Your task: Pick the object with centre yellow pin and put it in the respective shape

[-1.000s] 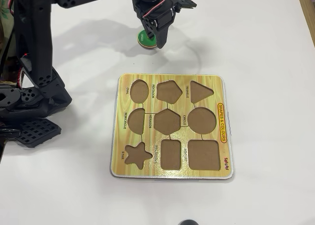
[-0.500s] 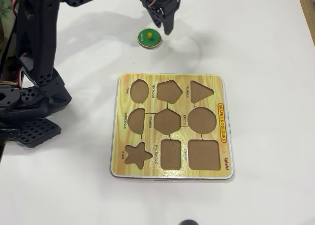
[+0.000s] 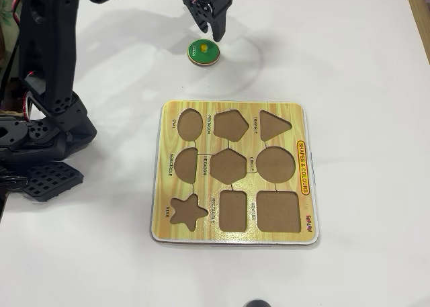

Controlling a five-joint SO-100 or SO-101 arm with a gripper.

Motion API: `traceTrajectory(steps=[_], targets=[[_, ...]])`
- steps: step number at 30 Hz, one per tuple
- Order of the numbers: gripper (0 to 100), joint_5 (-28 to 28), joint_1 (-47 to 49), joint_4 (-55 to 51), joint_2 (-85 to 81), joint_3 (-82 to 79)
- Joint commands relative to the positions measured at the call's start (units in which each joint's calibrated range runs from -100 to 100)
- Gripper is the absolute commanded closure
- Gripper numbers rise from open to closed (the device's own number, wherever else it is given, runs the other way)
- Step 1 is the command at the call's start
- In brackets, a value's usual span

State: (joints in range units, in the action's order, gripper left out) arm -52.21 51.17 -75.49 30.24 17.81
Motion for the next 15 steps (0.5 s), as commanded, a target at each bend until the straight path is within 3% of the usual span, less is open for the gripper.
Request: traceTrajectory(steps=[1,15], targets=[[88,-0.2,-0.1,-0.3,-0.9,1.1],[88,-0.2,-3.5,-0.1,-1.4,-4.2]])
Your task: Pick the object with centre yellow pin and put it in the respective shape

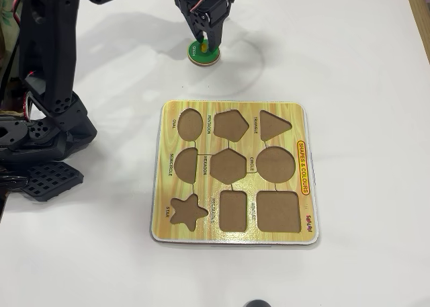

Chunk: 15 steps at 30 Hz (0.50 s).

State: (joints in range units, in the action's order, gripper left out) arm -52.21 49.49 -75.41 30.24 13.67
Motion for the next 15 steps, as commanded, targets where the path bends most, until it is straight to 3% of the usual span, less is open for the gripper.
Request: traceTrajectory(steps=[1,15], targets=[[88,-0.2,-1.9,-0.3,-1.5,-0.1],[89,-0.1,-2.4,-0.2,-1.0,-0.1]])
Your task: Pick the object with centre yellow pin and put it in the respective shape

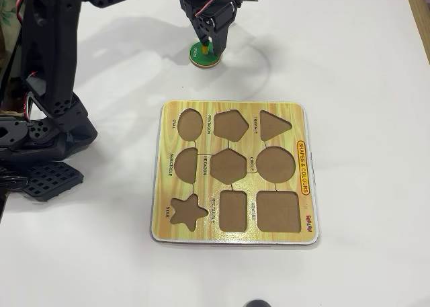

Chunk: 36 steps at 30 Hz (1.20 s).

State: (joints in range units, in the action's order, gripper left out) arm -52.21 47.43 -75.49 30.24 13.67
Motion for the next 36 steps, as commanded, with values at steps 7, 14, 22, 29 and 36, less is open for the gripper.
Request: traceTrajectory(steps=[7,14,22,29,36], targets=[[89,-0.1,-0.1,-0.2,-1.0,-0.1],[99,0.1,-0.3,-0.1,-1.0,-0.1],[99,-0.1,-0.1,-0.2,-1.0,-0.1],[99,-0.1,-0.5,-0.1,-1.6,-0.1],[90,0.4,-0.1,-0.2,-1.6,-0.1]])
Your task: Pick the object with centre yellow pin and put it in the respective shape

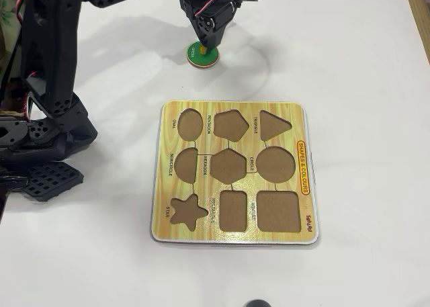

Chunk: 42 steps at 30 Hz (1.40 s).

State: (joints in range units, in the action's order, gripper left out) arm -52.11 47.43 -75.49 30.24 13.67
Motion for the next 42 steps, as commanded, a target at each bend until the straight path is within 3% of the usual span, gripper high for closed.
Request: traceTrajectory(steps=[1,42], targets=[[90,0.3,0.0,-0.2,-1.6,-0.1],[89,-0.3,3.9,-0.2,-1.6,-5.0]])
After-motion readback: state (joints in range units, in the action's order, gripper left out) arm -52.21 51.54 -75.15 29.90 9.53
